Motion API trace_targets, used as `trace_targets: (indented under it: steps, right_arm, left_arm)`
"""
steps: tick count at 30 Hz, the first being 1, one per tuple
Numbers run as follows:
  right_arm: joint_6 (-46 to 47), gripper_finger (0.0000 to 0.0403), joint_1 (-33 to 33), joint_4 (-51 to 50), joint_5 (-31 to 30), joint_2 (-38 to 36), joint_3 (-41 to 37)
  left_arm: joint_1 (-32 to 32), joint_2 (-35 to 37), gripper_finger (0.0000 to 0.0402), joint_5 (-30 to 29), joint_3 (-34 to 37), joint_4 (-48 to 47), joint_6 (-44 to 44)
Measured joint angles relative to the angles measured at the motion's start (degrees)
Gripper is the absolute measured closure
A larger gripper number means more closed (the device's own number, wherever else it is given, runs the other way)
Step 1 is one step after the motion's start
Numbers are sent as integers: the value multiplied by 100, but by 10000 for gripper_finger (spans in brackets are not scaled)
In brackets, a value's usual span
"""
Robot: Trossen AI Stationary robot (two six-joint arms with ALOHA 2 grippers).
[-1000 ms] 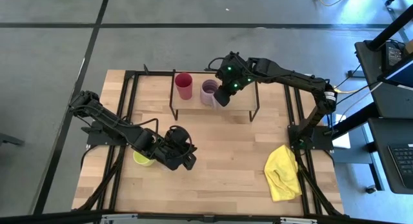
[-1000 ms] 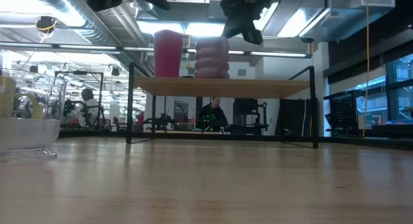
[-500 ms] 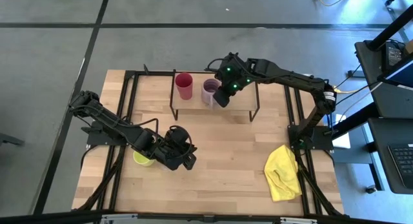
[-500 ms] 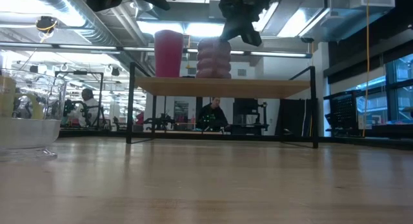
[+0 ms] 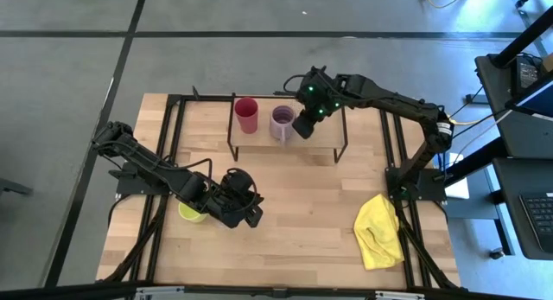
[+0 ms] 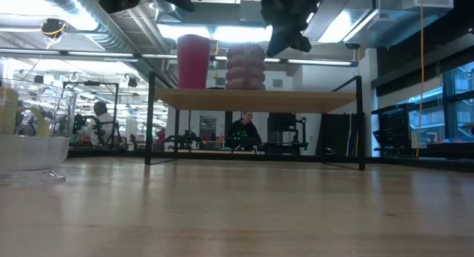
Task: Stack small to large cups/mugs on shelf
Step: Put the violet mug on the shelf
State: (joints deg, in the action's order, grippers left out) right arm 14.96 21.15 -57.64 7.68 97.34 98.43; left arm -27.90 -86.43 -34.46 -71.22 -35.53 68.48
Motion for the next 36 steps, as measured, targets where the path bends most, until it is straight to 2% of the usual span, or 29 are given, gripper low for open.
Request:
trace_targets:
  steps: [7, 13, 29, 36]
  right_arm:
    - [2, 401, 275, 57, 232, 94, 0]
    - [28, 401, 234, 91, 440, 109, 2]
    - [109, 402, 192, 428, 459, 131, 2]
    - [142, 401, 149, 417, 738, 131, 2]
  left_arm:
    - [0, 0, 331, 0, 0, 0, 23]
    - [1, 0, 331, 0, 0, 0, 34]
    - [2, 0, 331, -70, 0, 2, 135]
    - [2, 0, 331, -74, 0, 2, 144]
